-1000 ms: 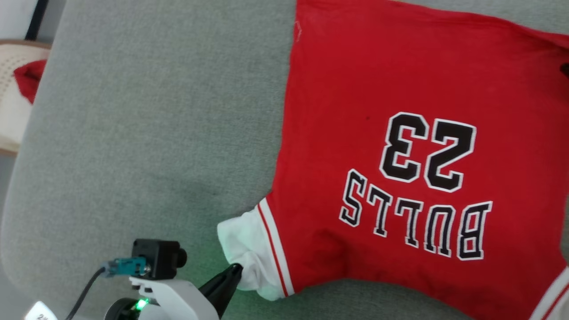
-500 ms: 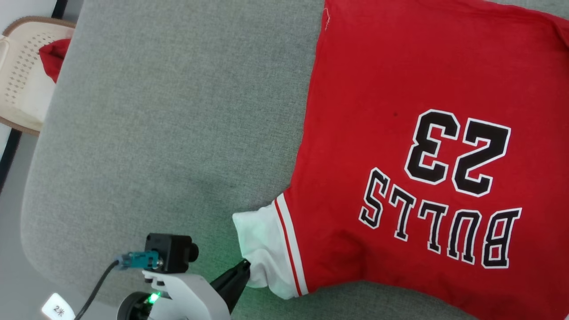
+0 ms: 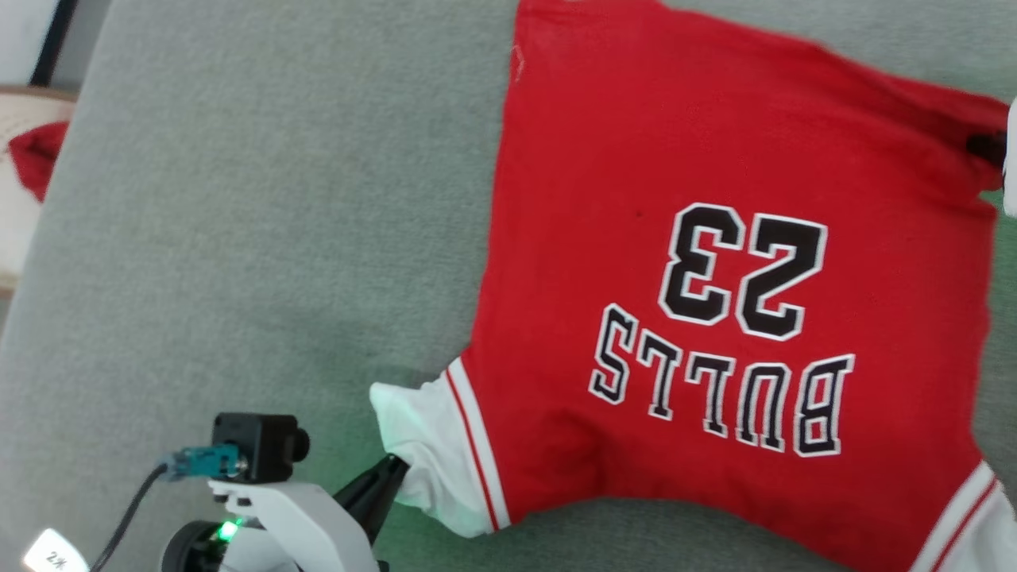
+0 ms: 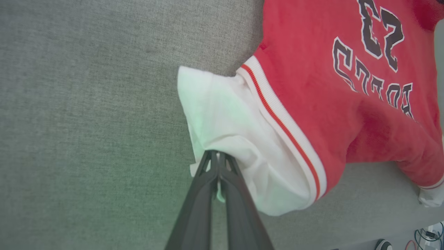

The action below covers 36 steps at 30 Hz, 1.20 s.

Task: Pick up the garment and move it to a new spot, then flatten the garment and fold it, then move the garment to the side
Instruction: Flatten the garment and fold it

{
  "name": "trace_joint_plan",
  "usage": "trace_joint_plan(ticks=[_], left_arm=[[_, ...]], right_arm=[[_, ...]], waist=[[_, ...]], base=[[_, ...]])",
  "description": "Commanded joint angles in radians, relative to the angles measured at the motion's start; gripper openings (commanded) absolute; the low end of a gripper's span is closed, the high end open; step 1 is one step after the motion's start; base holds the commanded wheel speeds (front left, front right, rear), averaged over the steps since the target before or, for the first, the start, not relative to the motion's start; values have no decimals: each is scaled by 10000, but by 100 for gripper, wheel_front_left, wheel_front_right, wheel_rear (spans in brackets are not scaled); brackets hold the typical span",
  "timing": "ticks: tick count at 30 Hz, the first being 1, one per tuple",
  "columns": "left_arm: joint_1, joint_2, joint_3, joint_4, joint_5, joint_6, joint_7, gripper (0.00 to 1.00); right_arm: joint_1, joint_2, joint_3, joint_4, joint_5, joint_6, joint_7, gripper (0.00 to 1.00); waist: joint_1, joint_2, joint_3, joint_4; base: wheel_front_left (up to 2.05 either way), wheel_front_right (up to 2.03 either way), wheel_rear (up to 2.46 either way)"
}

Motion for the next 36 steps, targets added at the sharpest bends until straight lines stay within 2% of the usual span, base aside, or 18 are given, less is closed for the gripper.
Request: trace_joint_plan(ticks=[1, 8, 12, 17, 22, 27, 33, 34, 35, 36], left_arm=[[111, 127, 85, -72, 34, 108, -4, 0], [349, 559, 323, -291, -47, 353, 62, 0], [490, 753, 394, -405, -78, 455, 113, 0], [633, 953, 487, -527, -100, 538, 111, 0], [759, 1095, 522, -654, -127, 586, 108, 0], [817, 1157, 524, -695, -142, 569, 138, 0], [756, 1125, 522, -619, -160, 497, 147, 0], [737, 1121, 517, -605, -157, 489, 151, 0], [711, 1106, 512, -587, -154, 464, 144, 0], [691, 1095, 507, -573, -149, 449, 146, 0]], right_arm=[[409, -216, 209, -432, 359, 6, 86, 0], [2322, -1128, 498, -2640, 1677, 6, 398, 0], [3759, -1285, 268, -3701, 2151, 6, 540, 0], [5621, -1131, -94, -4717, 2402, 6, 611, 0], [7168, -726, -466, -5187, 2317, 6, 462, 0], [8083, -397, -563, -5210, 2136, 6, 225, 0], [8477, -39, -468, -4824, 1869, 6, -217, 0], [8456, 30, -492, -4749, 1817, 6, -315, 13], [8402, 100, -533, -4673, 1758, 6, -435, 40], [8369, 133, -521, -4600, 1731, 6, -520, 49]], waist=[[0, -1, -412, -542], [0, -1, -919, -1243], [0, -1, -1157, -1542], [0, -1, -1373, -1885], [0, -1, -1518, -2151], [0, -1, -1590, -2260], [0, -1, -1649, -2301], [0, -1, -1658, -2303], [0, -1, -1667, -2299], [0, -1, -1674, -2296]], base=[[0, 0, 0], [0, 0, 0], [0, 0, 0], [0, 0, 0], [0, 0, 0], [0, 0, 0], [0, 0, 0], [0, 0, 0], [0, 0, 0], [0, 0, 0]])
